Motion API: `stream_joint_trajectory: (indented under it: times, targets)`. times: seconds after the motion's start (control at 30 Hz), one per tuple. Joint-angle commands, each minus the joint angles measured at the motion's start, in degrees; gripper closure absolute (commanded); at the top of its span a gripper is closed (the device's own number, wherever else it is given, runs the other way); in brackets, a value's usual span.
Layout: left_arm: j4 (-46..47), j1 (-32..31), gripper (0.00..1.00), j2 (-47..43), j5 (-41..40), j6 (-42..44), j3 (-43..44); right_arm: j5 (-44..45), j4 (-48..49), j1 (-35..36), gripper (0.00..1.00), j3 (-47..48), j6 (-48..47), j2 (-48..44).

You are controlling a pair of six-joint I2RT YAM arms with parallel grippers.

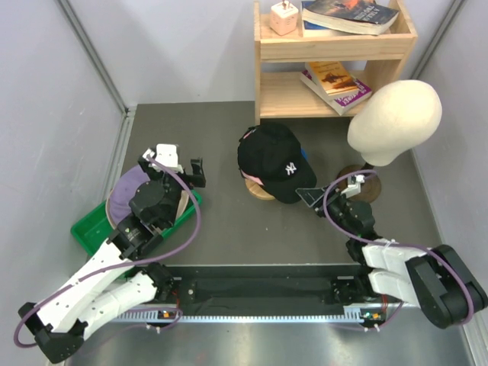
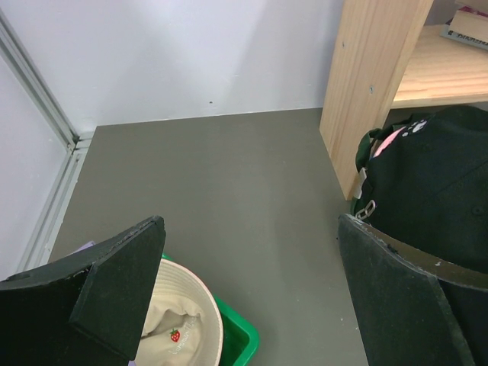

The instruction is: Stack the hats

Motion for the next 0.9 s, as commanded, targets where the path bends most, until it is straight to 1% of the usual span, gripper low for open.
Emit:
stream_joint_trajectory:
  times: [0.0,0.03,0.1,0.13,0.23,0.4,0.47,0.53,0.57,0.7,0.87]
  targets:
    - [1.1,0.1,0.01,0.3,0.7,-0.6,0.0,-4.4,9.2,0.0,0.47,1.9,-0.4,3.6]
    - [1.1,0.0,0.01,0.3,0.7,-0.7,0.1,-4.8,10.4,-0.1,0.59,1.8,0.2,4.4]
    - [1.1,0.0,0.01,0.4,0.7,-0.5,0.1,-5.6,12.6,0.0,0.66,1.2,0.4,4.7]
    - [1.1,0.1,0.01,0.5,0.7,-0.5,0.1,-5.7,12.8,0.0,0.72,1.2,0.8,4.7]
    - [1.2,0.0,0.01,0.5,0.6,-0.4,0.0,-6.2,13.4,0.1,0.79,0.6,1.3,3.6]
    - [1.2,0.1,0.01,0.7,0.7,-0.3,0.0,-7.8,10.9,0.0,0.83,1.1,1.2,0.8]
    - [1.2,0.0,0.01,0.8,0.8,-0.4,0.0,-7.5,6.7,0.1,0.86,1.8,0.4,-0.5]
    - [1.2,0.1,0.01,0.9,0.7,-0.4,0.1,-6.4,-1.0,0.0,0.91,3.0,-1.2,-1.2]
    - [1.1,0.0,0.01,1.0,0.8,-0.4,0.1,-5.5,-1.9,0.0,0.93,3.1,-1.2,-1.1]
    - [1.0,0.0,0.01,1.0,0.8,-0.6,0.0,-5.0,-2.5,0.1,1.00,2.8,0.8,1.8]
    - [0.9,0.0,0.01,1.2,0.9,-0.7,0.1,-3.4,0.2,-0.1,1.00,2.3,3.3,9.8]
